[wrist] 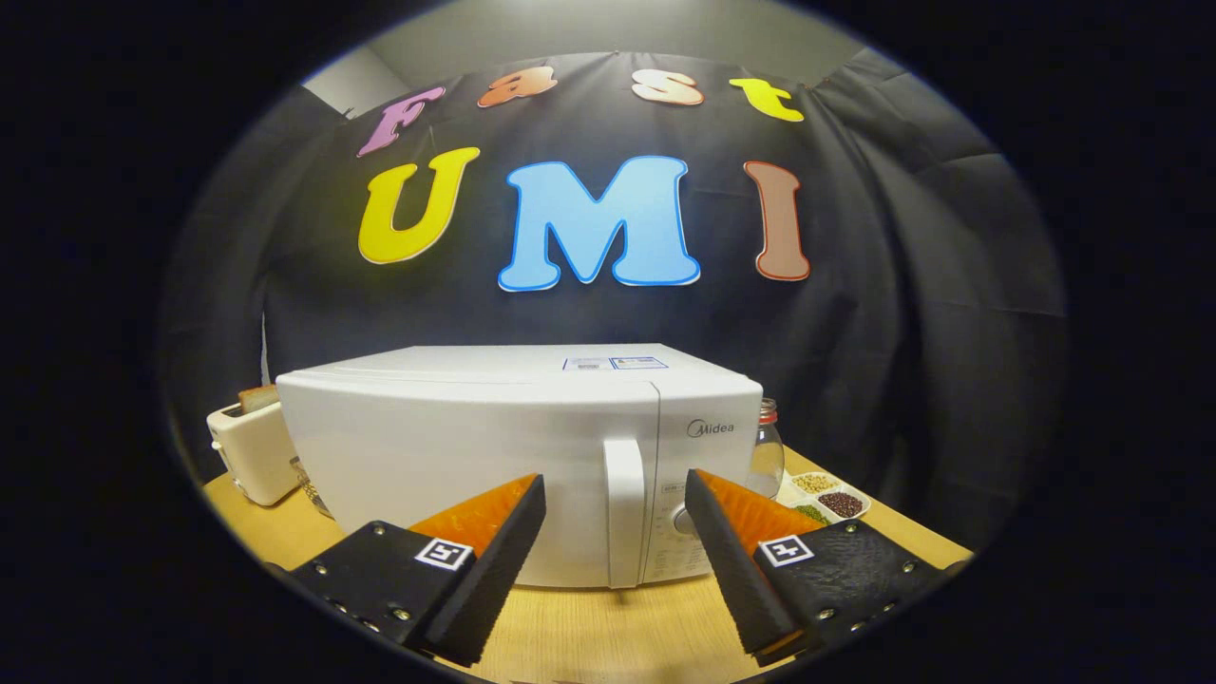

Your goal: Open the microwave, put the food inside, and close the microwave door.

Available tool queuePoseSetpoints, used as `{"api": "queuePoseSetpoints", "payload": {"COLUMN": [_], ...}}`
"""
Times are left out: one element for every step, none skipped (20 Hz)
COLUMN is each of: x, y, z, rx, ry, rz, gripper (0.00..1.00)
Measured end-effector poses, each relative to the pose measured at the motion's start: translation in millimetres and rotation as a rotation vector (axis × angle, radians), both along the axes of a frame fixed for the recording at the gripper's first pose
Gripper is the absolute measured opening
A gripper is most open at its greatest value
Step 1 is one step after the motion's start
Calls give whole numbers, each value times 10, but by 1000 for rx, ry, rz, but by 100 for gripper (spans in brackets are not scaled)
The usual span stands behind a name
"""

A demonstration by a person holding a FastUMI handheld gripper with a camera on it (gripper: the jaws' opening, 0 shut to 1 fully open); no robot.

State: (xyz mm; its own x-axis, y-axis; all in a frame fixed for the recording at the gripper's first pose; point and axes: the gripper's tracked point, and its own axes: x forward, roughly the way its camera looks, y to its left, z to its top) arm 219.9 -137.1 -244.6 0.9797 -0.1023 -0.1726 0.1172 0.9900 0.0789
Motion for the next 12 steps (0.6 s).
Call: {"api": "queuePoseSetpoints", "payload": {"x": [30,81,108,158,198,215,274,273,208,220,255,251], "y": [-3,-5,-18,-27,-58,-104,-73,-38,-62,-41,-37,-40], "z": [-56,-87,-118,-138,-156,-184,-239,-243,-218,-255,-262,-251], "rx": [4,4,5,5,-5,-9,13,39,44,45,37,39], "ry": [3,1,0,-9,-18,-10,4,20,20,33,38,41], "rz": [4,10,10,15,6,-9,5,17,1,-7,-14,-9], "gripper": [92,92,90,81,81,60,51,44,29,24,18,10]}}
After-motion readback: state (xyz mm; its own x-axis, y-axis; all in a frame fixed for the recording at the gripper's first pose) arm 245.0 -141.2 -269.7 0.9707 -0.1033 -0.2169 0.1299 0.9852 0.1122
